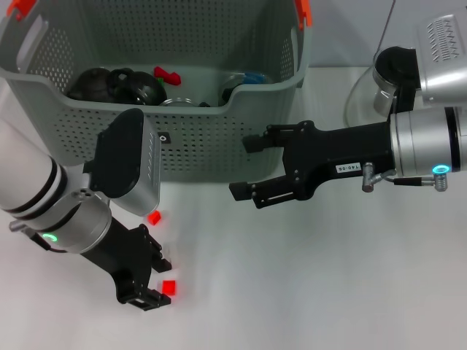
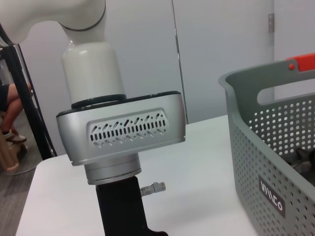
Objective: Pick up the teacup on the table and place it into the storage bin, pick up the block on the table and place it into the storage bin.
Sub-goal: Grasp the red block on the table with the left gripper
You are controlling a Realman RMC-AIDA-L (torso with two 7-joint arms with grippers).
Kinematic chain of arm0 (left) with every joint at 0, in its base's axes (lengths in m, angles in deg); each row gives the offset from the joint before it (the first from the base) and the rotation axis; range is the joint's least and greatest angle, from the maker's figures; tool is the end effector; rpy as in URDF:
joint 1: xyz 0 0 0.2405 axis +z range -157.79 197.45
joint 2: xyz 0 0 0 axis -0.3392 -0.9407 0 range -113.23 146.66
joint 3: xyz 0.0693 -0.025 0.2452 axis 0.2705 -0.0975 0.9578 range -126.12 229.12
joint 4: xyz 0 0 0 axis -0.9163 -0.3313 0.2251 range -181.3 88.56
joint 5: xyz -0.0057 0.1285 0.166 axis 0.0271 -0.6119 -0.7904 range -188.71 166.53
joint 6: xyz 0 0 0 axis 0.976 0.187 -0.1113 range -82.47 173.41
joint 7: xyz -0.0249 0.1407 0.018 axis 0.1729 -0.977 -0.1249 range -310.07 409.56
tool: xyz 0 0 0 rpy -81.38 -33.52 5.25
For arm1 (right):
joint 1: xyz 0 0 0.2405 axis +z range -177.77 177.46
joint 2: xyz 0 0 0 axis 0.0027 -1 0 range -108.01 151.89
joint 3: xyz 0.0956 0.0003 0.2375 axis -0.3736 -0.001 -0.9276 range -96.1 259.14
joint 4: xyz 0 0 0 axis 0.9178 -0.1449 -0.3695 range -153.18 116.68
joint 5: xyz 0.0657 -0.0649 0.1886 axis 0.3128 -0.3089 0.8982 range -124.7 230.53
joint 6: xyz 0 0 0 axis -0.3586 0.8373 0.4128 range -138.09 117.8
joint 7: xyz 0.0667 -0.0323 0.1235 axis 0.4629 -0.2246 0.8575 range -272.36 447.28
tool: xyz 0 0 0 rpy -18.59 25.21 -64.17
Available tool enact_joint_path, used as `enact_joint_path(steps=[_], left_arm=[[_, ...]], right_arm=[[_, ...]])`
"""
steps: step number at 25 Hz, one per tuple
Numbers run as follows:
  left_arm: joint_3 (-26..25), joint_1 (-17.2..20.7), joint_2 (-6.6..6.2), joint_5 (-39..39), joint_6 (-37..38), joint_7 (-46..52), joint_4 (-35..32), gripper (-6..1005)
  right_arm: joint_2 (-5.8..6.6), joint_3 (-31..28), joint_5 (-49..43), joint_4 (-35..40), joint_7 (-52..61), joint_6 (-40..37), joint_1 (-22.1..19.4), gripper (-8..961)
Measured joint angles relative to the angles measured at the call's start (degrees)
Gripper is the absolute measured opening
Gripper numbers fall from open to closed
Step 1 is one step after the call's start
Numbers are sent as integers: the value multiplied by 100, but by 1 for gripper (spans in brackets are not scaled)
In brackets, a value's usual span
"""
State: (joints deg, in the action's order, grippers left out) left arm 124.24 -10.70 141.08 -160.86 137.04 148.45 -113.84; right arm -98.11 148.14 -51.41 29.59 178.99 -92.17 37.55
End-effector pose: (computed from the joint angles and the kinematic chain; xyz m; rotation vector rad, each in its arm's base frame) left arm -0.2267 0.3168 -0.0356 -3.0603 -0.1789 0.5898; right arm 0.1559 0.3602 -0.0374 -2.9800 0.3481 0.5949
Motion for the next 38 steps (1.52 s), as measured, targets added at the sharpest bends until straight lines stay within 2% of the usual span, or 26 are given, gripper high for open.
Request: enact_joint_path(steps=[15, 38], left_arm=[[358, -40, 0, -32, -112, 213, 24, 502], [501, -122, 0, -127, -278, 446, 93, 434]], right_arm=[[-1, 0, 0, -3, -4, 30, 8, 930], [-2, -57, 0, -3, -12, 74, 8, 931]])
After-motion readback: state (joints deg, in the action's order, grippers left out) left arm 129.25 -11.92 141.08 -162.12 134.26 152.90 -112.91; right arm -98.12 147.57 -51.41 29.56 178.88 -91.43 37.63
